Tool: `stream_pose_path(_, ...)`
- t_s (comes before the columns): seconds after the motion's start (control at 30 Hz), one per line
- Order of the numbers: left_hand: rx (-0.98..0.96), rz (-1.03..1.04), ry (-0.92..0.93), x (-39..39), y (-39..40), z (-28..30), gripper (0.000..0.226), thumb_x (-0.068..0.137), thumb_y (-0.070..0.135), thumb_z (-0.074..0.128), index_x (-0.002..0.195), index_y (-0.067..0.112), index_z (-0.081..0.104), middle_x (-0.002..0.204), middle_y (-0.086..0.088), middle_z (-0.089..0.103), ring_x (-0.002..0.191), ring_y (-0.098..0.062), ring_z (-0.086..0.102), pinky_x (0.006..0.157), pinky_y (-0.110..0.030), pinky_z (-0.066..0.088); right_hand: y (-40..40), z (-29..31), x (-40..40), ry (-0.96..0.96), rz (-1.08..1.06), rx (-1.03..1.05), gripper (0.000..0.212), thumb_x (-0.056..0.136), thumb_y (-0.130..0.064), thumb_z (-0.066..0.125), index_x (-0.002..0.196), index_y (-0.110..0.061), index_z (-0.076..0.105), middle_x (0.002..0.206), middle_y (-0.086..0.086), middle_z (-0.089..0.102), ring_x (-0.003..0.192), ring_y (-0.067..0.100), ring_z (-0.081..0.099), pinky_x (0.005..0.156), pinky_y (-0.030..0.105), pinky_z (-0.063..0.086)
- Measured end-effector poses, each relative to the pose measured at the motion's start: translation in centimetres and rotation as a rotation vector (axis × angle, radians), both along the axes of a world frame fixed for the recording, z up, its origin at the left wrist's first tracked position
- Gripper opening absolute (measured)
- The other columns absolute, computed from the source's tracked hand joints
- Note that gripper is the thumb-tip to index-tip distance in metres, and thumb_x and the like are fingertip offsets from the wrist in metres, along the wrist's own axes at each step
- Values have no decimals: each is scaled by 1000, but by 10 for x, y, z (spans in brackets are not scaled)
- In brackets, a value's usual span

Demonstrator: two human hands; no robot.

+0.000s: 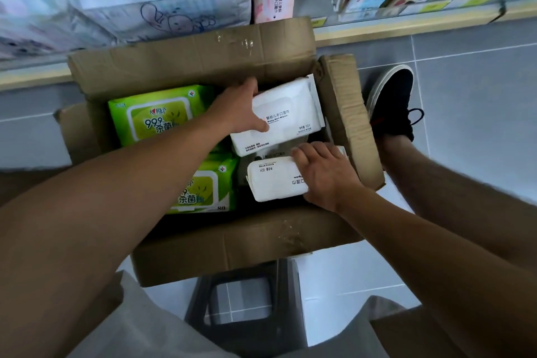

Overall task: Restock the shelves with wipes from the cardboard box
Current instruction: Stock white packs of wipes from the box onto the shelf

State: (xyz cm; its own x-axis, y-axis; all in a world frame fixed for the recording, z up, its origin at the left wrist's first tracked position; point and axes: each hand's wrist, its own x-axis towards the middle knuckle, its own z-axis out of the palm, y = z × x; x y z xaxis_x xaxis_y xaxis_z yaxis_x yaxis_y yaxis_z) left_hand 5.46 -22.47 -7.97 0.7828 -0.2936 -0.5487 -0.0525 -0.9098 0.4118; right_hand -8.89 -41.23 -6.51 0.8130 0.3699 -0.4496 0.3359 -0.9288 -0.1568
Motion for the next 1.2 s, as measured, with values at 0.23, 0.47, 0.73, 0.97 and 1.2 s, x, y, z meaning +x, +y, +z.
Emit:
stream_pose_path(0.23, 113, -112, 191, 11, -9, 7, 107, 27, 67, 74, 123, 27, 50, 126, 2, 59, 114, -25, 55, 95, -42, 46, -4, 2, 5, 54, 49, -32, 88, 62, -30, 77, 140, -10, 39, 132, 11, 50, 121, 32, 45, 107, 42, 31)
stream_pose_path(0.47, 95, -124, 101, 3, -19, 16, 93, 40, 46, 89, 117, 13, 48, 117, -5, 57, 104, -26, 54, 83, -34, 49, -1, 0, 3, 21, 50, -21, 99, 56, -33, 81, 143, -16, 36, 139, 11, 46, 120, 33, 46, 105, 45, 34)
stream_pose_path(0.73, 74, -91, -210, -4, 10, 68, 96, 39, 44, 88, 121, 15, 47, 118, -10, 61, 104, -31, 58, 86, -41, 50, 8, 36, 6, -11, 31, -2, 97, 67, -43, 72, 147, -26, 19, 138, 2, 39, 125, 27, 33, 107, 42, 26)
stream_pose_path(0.97, -16, 54, -393, -9, 67, 145, 101, 43, 39, 90, 132, 19, 44, 125, -7, 58, 111, -30, 56, 92, -40, 47, 20, 83, 4, -121, -42, -37, 95, 68, -46, 71, 147, -26, 21, 137, 2, 41, 124, 28, 37, 105, 42, 27)
stream_pose_path(1.2, -2, 187, -532, -19, 131, 203, 101, 43, 37, 90, 132, 18, 45, 125, -12, 58, 110, -31, 56, 91, -39, 47, 40, 130, 19, -236, -106, -46, 93, 68, -46, 71, 145, -25, 24, 134, 1, 41, 123, 29, 37, 104, 42, 27)
